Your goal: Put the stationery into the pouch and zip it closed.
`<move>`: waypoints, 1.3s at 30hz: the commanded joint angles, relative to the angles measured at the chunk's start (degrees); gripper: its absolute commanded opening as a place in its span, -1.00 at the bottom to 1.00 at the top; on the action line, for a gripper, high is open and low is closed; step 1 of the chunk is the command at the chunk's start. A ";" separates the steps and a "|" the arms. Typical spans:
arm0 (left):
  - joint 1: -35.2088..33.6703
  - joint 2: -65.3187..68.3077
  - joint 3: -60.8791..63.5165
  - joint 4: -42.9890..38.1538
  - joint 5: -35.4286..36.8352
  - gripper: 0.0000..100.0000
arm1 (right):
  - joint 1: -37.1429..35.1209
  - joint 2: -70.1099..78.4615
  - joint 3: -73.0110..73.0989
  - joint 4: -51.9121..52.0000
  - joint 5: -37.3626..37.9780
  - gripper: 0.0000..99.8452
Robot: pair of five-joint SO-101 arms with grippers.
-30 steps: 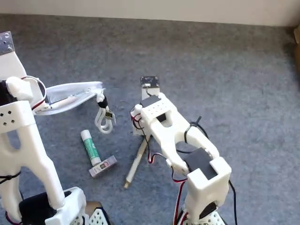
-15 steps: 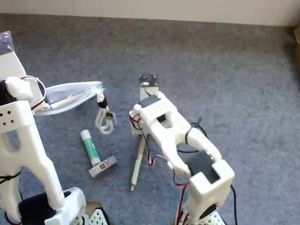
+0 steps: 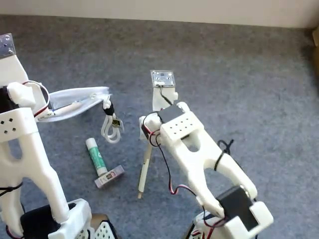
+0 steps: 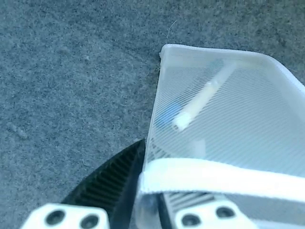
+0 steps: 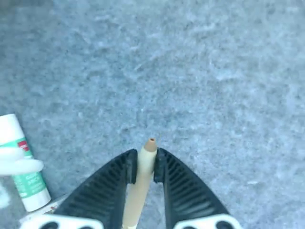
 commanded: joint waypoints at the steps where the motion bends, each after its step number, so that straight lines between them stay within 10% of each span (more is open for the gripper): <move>1: -0.66 -0.57 -0.31 -1.14 -0.18 -0.98 | -0.40 -6.20 0.22 -0.75 -0.09 -0.99; 39: 9.45 -0.57 -0.31 -0.26 0.00 -0.98 | -0.84 -34.42 7.08 -0.84 7.12 -0.99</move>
